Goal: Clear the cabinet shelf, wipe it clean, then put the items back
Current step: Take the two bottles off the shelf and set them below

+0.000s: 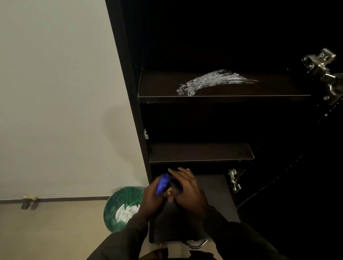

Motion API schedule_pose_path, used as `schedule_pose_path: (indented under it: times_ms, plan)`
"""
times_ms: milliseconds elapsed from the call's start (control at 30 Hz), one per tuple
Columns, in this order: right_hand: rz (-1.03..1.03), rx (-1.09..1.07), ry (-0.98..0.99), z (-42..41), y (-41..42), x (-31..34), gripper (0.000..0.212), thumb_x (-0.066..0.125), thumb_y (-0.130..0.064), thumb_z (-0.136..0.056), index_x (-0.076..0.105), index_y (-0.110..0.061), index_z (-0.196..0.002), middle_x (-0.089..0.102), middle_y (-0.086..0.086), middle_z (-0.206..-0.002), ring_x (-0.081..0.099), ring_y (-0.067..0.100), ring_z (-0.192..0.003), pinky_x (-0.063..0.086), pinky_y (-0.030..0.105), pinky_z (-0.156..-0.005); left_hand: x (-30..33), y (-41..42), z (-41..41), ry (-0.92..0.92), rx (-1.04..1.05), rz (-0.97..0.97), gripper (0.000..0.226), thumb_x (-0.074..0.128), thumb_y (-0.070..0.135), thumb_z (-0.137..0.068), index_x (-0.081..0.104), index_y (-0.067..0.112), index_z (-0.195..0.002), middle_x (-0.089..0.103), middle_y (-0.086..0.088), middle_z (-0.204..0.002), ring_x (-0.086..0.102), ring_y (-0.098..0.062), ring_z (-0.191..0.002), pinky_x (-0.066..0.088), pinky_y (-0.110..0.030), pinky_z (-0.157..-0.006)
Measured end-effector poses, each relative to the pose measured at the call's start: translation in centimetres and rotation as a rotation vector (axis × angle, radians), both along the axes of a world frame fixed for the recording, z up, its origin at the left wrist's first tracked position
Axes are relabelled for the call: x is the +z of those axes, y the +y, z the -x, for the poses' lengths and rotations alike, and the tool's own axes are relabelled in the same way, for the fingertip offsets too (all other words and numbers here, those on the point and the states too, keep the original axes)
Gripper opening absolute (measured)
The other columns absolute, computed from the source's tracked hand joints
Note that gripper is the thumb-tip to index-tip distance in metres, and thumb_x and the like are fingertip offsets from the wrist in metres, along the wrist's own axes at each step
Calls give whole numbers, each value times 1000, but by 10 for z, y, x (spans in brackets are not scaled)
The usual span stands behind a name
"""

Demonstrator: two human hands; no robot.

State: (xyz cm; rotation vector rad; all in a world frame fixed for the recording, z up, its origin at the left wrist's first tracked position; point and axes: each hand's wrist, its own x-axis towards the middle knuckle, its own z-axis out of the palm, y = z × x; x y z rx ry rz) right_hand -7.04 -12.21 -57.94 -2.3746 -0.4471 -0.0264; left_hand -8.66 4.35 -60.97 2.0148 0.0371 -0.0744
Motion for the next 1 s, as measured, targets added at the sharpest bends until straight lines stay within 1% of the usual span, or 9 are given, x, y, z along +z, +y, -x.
schedule_pose_path:
  times_ms: [133, 300, 400, 500, 600, 667, 767, 867, 1000]
  plan:
    - [-105, 60, 119, 5, 13, 20, 54, 66, -16, -85, 54, -23, -137, 55, -1, -137, 45, 8, -128, 31, 20, -112, 15, -3, 6, -21, -49, -18, 43, 63, 4, -89, 53, 39, -111, 63, 20, -103, 60, 8, -91, 42, -2, -79]
    - [-48, 122, 190, -6, 7, 40, 38, 68, -20, -82, 61, -22, -120, 57, -4, -115, 57, 11, -105, 49, 28, -96, 23, 7, 0, -29, -115, -33, 57, 71, 6, -83, 50, 16, -136, 59, 10, -123, 55, 11, -107, 38, -2, -93]
    - [39, 107, 201, -10, 11, 50, 37, 72, -24, -81, 63, -22, -116, 57, -3, -112, 58, 14, -101, 51, 32, -91, 26, 14, 0, 6, -113, -55, 62, 81, 16, -75, 54, 19, -131, 61, 17, -114, 57, 13, -99, 41, 0, -86]
    - [176, 102, 188, -13, 23, 56, 33, 75, -18, -79, 66, -19, -110, 60, 3, -110, 58, 19, -100, 51, 30, -87, 28, 23, 3, 18, -113, -102, 58, 85, 9, -66, 64, 14, -120, 65, 12, -99, 58, 10, -84, 39, 2, -73]
    - [295, 108, 185, -12, 35, 51, 30, 75, -17, -79, 65, -20, -107, 62, 4, -111, 59, 21, -100, 52, 33, -85, 24, 35, 9, 26, -96, -157, 51, 82, 7, -67, 68, 15, -115, 68, 9, -101, 60, 6, -88, 39, 1, -75]
    - [337, 102, 195, -11, 41, 46, 28, 75, -19, -80, 65, -21, -106, 63, 3, -110, 61, 21, -100, 54, 34, -84, 17, 41, 11, 53, -87, -188, 45, 79, 10, -70, 69, 17, -113, 71, 5, -104, 64, -4, -92, 44, -4, -79]
    - [365, 129, 195, -10, 48, 39, 25, 72, -21, -83, 63, -20, -106, 61, 3, -112, 60, 22, -100, 51, 32, -83, 10, 45, 11, 104, -82, -225, 35, 74, 23, -72, 72, 22, -107, 73, 8, -100, 65, -5, -87, 49, -13, -76]
    - [402, 155, 226, -10, 49, 31, 24, 69, -23, -86, 63, -18, -109, 60, 3, -114, 59, 22, -103, 49, 33, -86, -5, 47, 5, 143, -93, -220, 44, 63, 41, -63, 74, 25, -103, 75, 8, -97, 69, -8, -89, 54, -25, -77]
    - [497, 158, 255, -12, 56, 27, 22, 64, -23, -89, 64, -15, -110, 63, 6, -113, 61, 24, -104, 50, 37, -90, -24, 47, -2, 196, -141, -255, 29, 63, 25, -70, 74, 24, -97, 76, 4, -90, 70, -12, -83, 56, -34, -74]
